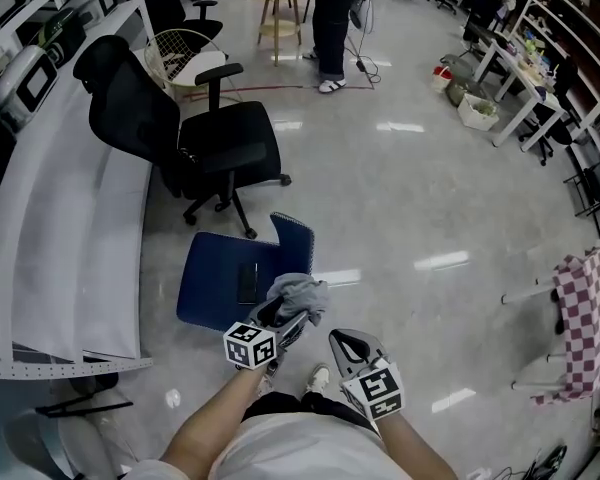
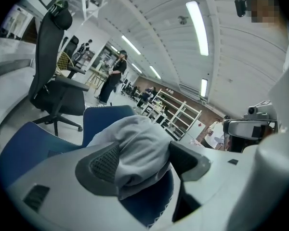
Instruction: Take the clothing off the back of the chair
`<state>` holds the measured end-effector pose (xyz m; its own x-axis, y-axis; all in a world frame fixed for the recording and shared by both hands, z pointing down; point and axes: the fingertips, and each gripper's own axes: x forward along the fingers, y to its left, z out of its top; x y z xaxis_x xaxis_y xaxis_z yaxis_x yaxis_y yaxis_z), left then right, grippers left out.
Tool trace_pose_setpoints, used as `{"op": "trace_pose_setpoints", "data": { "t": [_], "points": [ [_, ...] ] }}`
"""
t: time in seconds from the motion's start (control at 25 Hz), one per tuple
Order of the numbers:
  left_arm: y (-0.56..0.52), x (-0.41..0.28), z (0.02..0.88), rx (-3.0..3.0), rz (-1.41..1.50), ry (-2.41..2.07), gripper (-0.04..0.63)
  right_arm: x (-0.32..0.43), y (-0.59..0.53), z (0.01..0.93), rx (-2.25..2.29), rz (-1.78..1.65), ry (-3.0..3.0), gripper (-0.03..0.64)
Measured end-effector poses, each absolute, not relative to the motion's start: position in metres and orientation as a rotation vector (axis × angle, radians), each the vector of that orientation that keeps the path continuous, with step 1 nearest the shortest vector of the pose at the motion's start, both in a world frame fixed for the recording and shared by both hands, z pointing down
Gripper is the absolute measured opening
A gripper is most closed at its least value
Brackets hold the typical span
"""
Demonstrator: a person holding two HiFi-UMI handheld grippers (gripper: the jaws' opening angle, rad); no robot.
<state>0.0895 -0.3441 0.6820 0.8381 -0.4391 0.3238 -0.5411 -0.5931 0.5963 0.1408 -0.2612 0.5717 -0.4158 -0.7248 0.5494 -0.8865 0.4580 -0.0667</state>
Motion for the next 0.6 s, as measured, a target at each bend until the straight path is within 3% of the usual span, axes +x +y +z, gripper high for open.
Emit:
{"op": "trace_pose_setpoints", "data": {
  "t": [0.08,0.28,0.48,0.6],
  "points": [
    [-0.342,0.092,0.683,2.278,0.177,-0.693,0.311,0.143,-0.259,0.573,1.354,0.494,-2.258,0.017],
    [-0.336,0.091,0.679,2.28,0.148,-0.675,0.212,0.141,-0.258,0.572,1.356,0.493,-2.26,0.017],
    [-0.332,0.083,0.665,2.309,0.1,-0.704,0.056,0.136,-0.254,0.567,1.339,0.473,-2.287,0.017],
    [-0.327,0.079,0.653,2.306,0.039,-0.702,0.037,0.133,-0.25,0.564,1.322,0.459,-2.309,0.017]
  ]
}}
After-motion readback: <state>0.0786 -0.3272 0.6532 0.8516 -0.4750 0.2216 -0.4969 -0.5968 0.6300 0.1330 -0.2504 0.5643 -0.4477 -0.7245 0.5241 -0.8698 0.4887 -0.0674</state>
